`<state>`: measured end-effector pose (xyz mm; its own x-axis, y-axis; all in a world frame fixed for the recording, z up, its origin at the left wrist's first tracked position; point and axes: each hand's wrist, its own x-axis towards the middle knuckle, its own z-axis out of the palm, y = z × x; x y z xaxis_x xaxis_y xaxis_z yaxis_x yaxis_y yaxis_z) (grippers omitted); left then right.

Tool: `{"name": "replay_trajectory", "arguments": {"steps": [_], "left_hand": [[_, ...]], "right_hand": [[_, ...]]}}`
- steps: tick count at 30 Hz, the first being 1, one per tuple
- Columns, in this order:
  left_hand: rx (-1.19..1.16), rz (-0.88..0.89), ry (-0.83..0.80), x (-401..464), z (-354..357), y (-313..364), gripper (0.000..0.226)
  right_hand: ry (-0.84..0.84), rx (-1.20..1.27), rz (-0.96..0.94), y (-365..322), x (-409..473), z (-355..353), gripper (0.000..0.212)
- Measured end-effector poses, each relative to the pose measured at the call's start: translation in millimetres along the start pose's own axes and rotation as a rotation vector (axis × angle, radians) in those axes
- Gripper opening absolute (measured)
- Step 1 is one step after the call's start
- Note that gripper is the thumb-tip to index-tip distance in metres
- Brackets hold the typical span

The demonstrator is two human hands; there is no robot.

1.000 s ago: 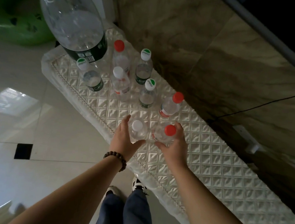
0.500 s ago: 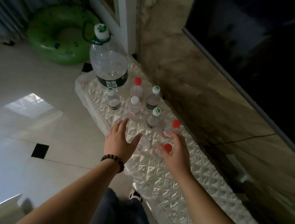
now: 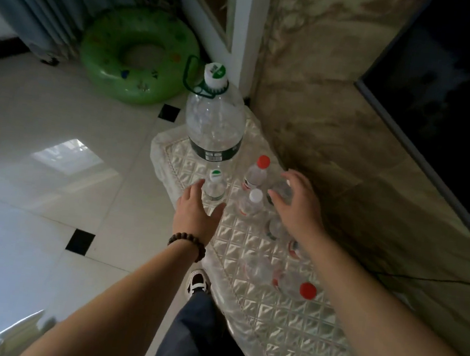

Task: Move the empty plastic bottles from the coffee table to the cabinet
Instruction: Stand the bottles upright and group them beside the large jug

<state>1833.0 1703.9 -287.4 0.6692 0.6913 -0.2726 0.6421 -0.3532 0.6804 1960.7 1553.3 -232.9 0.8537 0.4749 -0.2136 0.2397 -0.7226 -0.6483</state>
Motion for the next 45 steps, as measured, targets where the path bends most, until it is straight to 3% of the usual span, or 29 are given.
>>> {"name": "replay_trajectory", "arguments": {"steps": [12, 28, 33, 42, 45], "left_hand": [[0.028, -0.075, -0.161, 96, 42, -34, 0.074], [-0.12, -0.077, -0.027, 122, 71, -30, 0.064], [-0.146, -0.045, 0.038, 133, 77, -14, 0.059], [-0.199, -0.053, 0.057, 140, 87, -13, 0.061], [-0.152, -0.065, 0.03, 139, 85, -13, 0.063]], "right_hand": [[-0.134, -0.318, 0.101, 7, 123, 59, 0.041], [-0.064, -0.202, 0.025, 18, 145, 68, 0.035], [-0.078, -0.211, -0.098, 5, 162, 75, 0.034], [-0.077, -0.142, -0.127, 6, 180, 89, 0.03], [-0.097, -0.117, -0.107, 8, 179, 86, 0.038]]}}
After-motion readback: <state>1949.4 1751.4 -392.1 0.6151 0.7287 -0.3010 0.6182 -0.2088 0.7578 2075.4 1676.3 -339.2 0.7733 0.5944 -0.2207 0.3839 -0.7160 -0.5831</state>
